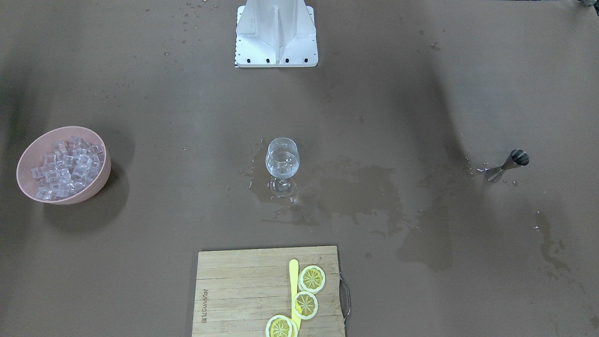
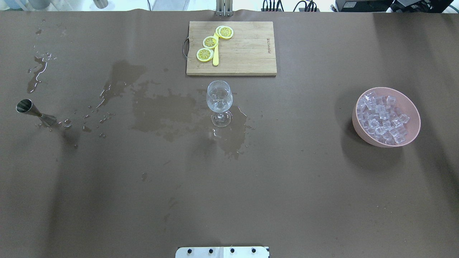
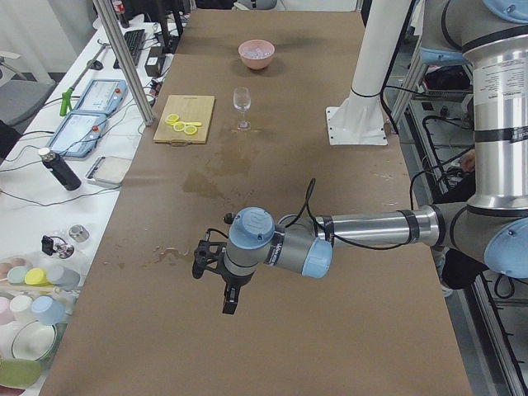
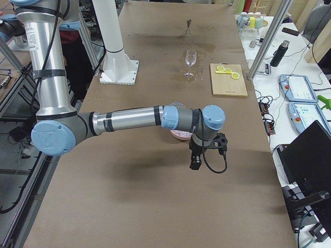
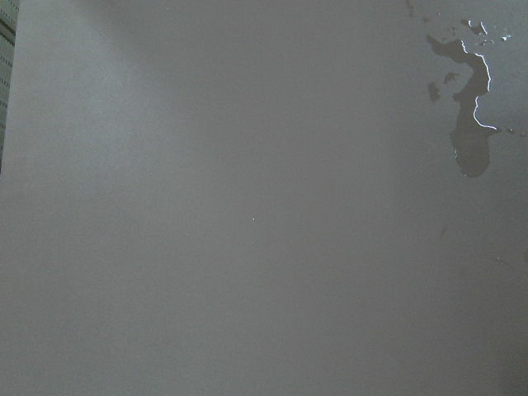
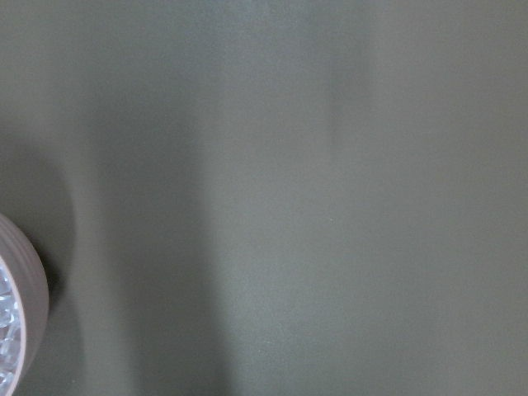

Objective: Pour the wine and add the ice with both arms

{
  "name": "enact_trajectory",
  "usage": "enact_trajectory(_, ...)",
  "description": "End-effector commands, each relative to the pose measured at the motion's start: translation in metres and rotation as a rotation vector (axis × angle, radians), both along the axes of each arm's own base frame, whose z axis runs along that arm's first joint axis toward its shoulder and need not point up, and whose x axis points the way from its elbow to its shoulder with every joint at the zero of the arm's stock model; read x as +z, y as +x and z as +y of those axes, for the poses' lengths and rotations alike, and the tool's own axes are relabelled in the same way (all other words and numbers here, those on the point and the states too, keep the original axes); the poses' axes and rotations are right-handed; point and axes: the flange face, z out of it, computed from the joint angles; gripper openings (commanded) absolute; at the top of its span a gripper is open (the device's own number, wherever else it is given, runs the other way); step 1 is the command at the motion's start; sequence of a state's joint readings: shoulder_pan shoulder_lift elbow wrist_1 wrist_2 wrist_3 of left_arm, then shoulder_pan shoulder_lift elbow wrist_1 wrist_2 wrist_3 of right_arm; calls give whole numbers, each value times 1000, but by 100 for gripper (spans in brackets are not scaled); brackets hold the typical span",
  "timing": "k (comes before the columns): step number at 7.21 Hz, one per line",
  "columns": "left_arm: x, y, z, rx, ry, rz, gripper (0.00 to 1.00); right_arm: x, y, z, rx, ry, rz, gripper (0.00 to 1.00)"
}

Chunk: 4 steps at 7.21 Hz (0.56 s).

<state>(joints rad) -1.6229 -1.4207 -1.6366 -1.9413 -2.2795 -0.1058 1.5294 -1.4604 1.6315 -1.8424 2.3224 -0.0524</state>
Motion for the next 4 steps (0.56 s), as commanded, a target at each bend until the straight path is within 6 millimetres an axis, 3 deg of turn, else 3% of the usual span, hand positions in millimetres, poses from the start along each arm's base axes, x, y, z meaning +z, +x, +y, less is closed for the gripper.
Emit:
enact_trajectory(1, -4, 0, 0, 0, 8, 0, 98, -4, 0, 1, -1, 9, 0, 100)
enact_trajectory(3, -4, 0, 0, 0, 8, 1, 98, -7, 0, 1, 5, 9, 0, 100)
enact_trajectory(4, 3, 1, 10, 3, 20, -1, 98, -19, -2, -2, 26, 9, 2, 100)
